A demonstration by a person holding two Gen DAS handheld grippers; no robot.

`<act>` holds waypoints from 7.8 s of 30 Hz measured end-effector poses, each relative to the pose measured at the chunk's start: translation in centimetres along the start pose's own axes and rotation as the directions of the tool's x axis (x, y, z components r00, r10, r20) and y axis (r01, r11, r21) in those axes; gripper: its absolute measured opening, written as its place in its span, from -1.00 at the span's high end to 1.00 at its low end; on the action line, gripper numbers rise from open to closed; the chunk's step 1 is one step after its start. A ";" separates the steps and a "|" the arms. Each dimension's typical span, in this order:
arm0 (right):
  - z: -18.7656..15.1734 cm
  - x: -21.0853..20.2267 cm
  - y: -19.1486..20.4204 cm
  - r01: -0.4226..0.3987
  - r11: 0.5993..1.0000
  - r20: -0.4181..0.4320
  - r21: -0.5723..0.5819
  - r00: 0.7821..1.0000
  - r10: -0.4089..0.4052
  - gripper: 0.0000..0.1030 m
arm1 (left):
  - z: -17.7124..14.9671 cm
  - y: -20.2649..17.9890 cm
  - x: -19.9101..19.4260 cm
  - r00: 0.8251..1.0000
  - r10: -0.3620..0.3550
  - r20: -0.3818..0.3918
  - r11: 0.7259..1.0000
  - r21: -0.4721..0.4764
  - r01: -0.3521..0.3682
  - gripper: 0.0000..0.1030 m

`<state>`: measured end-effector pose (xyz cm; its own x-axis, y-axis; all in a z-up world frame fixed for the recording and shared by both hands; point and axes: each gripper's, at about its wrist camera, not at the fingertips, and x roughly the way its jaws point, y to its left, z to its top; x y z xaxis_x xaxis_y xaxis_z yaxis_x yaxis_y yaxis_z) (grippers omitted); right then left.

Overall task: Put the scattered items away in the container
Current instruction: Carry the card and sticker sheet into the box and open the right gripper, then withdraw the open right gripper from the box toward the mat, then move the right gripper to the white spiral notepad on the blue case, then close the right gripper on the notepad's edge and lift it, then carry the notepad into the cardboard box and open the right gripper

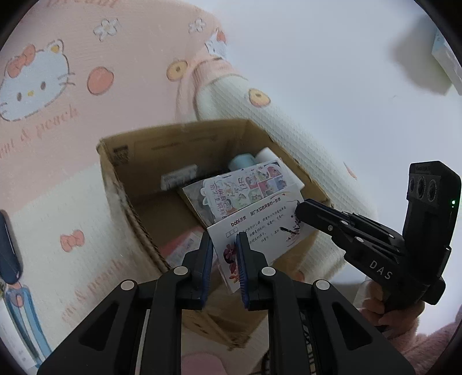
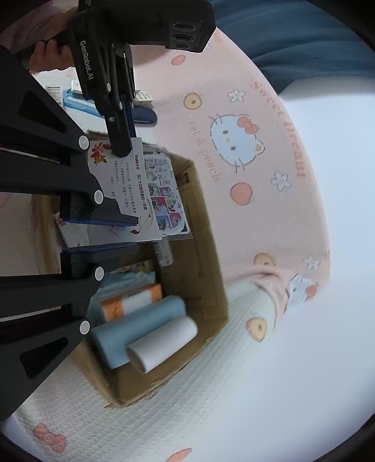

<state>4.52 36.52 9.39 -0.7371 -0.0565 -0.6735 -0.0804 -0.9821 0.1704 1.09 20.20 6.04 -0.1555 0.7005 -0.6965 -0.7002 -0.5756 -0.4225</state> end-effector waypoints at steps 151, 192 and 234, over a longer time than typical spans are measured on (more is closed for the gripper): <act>-11.8 28.1 24.2 -0.290 0.956 -0.560 0.035 0.787 0.259 0.23 | -15.4 31.5 -6.4 0.922 0.345 -0.175 0.843 -0.375 -0.386 0.48; -12.8 26.5 23.6 -0.360 0.930 -0.496 -0.075 0.823 0.278 0.39 | -15.4 31.9 -6.7 0.956 0.252 -0.152 0.809 -0.509 -0.294 0.37; 0.5 3.1 4.2 -0.105 0.992 -0.007 0.064 0.994 0.105 0.39 | 0.6 4.5 -4.1 0.994 0.079 0.073 0.995 -0.068 -0.074 0.36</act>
<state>1.56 32.28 8.43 -0.7367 -0.1609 -0.6567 -0.0456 -0.9572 0.2857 -1.79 14.95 7.36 -0.2603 0.6818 -0.6836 -0.6378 -0.6530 -0.4084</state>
